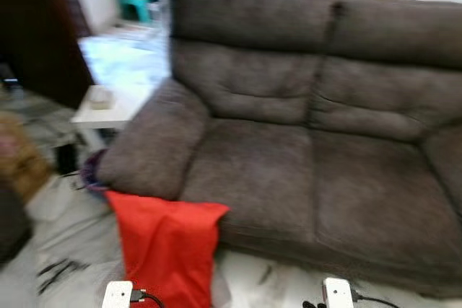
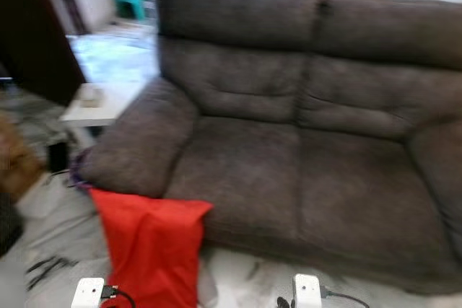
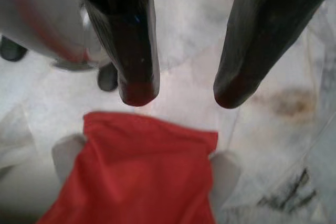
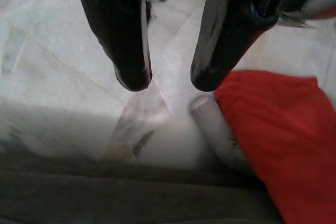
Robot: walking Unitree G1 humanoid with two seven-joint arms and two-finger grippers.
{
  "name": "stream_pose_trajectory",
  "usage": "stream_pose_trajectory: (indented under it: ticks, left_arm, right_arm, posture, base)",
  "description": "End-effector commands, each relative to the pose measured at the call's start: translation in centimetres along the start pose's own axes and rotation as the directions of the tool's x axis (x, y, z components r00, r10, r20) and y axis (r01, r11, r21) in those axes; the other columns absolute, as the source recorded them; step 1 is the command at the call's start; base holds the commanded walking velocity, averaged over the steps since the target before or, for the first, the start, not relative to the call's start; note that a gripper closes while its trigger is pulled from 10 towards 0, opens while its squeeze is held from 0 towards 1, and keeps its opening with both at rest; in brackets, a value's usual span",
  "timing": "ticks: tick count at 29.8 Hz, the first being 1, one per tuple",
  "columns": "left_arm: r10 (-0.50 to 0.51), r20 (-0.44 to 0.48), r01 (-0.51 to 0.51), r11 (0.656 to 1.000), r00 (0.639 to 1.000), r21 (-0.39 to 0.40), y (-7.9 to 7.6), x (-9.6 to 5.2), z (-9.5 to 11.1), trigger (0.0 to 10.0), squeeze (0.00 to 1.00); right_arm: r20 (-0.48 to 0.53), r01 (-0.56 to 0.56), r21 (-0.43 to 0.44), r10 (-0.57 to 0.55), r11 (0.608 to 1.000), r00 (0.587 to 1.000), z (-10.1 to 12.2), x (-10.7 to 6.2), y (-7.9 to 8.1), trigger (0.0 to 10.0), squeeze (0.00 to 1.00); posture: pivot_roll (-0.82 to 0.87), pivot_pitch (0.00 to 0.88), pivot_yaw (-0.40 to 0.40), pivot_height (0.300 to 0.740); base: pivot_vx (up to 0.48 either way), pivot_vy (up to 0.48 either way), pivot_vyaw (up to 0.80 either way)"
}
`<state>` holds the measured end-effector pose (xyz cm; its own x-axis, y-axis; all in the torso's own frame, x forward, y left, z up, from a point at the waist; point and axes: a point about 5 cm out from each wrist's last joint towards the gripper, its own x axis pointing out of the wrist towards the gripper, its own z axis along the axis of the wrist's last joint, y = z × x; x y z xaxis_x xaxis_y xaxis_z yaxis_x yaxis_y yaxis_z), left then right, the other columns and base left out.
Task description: Move the pillow to the sofa from floor
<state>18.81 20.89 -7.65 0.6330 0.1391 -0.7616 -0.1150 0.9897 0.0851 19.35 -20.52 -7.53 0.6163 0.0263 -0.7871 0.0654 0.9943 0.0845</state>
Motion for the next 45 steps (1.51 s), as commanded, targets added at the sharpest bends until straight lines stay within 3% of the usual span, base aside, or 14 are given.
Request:
stream_pose_trajectory:
  ticks: [1,30,35,37,40,41,43,45]
  left_arm:
    - [0.012,-0.029,-0.012,1.000,1.000,0.001,0.4,-0.1,-0.6,10.0,0.00]
    - [0.018,-0.007,-0.018,1.000,1.000,0.017,0.5,0.0,-0.1,10.0,0.00]
    - [0.021,0.091,-0.024,0.999,0.996,0.026,0.6,0.3,2.3,10.0,0.00]
    - [0.027,0.202,-0.038,0.998,0.979,0.052,0.7,0.5,4.7,10.0,0.00]
    - [0.027,0.308,-0.050,0.997,0.951,0.067,0.8,0.4,6.9,10.0,0.00]
    - [0.025,0.388,-0.057,0.996,0.921,0.069,0.9,0.2,8.4,10.0,0.00]
    - [0.014,0.472,-0.051,0.997,0.881,0.065,0.8,-0.2,10.0,10.0,0.00]
    - [0.003,0.517,-0.047,0.996,0.856,0.072,0.7,-0.5,10.8,10.0,0.00]
  right_arm:
    - [-0.016,-0.004,0.021,0.004,1.000,1.000,-0.6,0.0,0.2,10.0,0.00]
    - [-0.003,-0.028,0.026,0.028,0.999,1.000,-0.5,-0.1,0.3,10.0,0.00]
    - [0.028,-0.035,0.065,0.033,0.997,0.999,-0.5,-0.1,0.4,10.0,0.00]
    - [0.062,-0.055,0.076,0.051,0.996,0.997,-0.3,-0.1,0.5,10.0,0.00]
    - [0.103,-0.070,0.066,0.063,0.995,0.993,0.1,-0.2,0.5,10.0,0.00]
    - [0.141,-0.081,0.058,0.072,0.995,0.987,0.4,-0.3,0.6,10.0,0.00]
    - [0.355,-0.156,0.024,0.138,0.987,0.925,6.8,0.5,3.8,10.0,0.00]
    - [0.466,-0.202,0.029,0.166,0.979,0.869,10.0,0.3,5.3,10.0,0.00]
  posture:
    - [0.09,0.051,-0.016,0.740]
    - [0.08,0.051,-0.015,0.740]
    - [0.08,0.054,-0.015,0.740]
    - [0.09,0.053,-0.012,0.740]
    - [0.08,0.052,-0.011,0.740]
    - [0.08,0.052,-0.005,0.740]
    - [0.07,0.049,-0.001,0.740]
    - [0.07,0.046,0.000,0.740]
  base:
    - [0.000,0.000,0.79]
    - [0.000,0.000,0.80]
    - [0.000,0.000,0.48]
    - [0.000,0.000,0.00]
    - [0.000,0.000,0.00]
    - [0.000,0.000,0.00]
    - [0.000,0.000,0.00]
    - [0.000,0.000,0.00]
